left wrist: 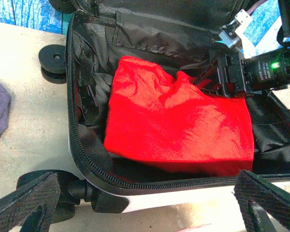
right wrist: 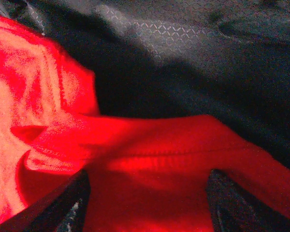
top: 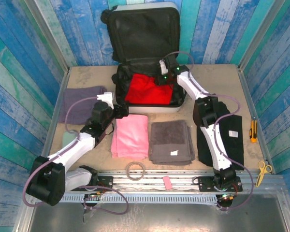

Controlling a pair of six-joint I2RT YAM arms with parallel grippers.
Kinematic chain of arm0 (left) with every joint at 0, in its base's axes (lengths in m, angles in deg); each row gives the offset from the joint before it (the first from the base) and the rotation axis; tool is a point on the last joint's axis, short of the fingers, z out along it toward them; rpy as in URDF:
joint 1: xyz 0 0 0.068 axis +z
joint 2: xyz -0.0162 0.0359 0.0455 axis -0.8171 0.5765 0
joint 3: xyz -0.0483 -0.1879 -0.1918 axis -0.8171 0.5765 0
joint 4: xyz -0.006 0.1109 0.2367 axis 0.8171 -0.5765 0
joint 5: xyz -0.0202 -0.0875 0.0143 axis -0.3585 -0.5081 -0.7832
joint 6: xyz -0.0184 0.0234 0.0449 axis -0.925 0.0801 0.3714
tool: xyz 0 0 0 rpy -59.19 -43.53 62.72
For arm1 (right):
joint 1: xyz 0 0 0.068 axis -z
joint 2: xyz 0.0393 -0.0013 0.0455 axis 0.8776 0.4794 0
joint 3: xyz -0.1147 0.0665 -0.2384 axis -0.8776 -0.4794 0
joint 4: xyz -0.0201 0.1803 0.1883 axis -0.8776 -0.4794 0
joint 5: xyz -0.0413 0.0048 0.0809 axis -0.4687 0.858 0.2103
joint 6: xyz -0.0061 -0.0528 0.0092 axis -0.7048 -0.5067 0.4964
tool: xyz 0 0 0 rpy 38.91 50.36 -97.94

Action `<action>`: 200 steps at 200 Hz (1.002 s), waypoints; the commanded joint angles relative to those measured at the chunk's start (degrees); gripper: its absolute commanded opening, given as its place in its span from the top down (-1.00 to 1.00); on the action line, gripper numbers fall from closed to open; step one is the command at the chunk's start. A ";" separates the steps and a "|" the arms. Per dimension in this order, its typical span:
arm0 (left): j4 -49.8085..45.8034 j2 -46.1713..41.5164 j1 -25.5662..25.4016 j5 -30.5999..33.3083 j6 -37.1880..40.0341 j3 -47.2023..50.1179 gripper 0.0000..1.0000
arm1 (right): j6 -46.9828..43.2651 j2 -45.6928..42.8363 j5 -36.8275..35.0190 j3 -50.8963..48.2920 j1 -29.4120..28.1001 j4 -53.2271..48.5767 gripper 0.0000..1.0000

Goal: Pack the luggage

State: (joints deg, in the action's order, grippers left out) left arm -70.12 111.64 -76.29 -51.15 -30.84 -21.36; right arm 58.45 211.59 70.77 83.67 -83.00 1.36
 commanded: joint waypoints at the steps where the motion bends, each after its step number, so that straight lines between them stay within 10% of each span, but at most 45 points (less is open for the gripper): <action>1: 0.46 -1.52 -0.13 1.79 1.51 -2.21 -0.90 | -0.33 -9.53 -1.79 -4.75 2.26 0.44 -0.43; 127: -1.75 -9.93 -0.25 -1.26 -0.82 2.13 -0.87 | 6.76 -68.03 -7.88 -74.45 12.55 10.03 -0.67; 200: 2.76 -11.39 -1.90 -7.27 -4.36 7.84 -0.87 | 11.18 -71.99 -8.29 -90.59 12.60 6.39 -0.75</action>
State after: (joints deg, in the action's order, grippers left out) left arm -70.58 101.39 -77.15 -55.87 -33.94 -14.95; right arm 67.58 138.06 62.66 -5.22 -70.32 9.03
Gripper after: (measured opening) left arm 0.933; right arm 0.873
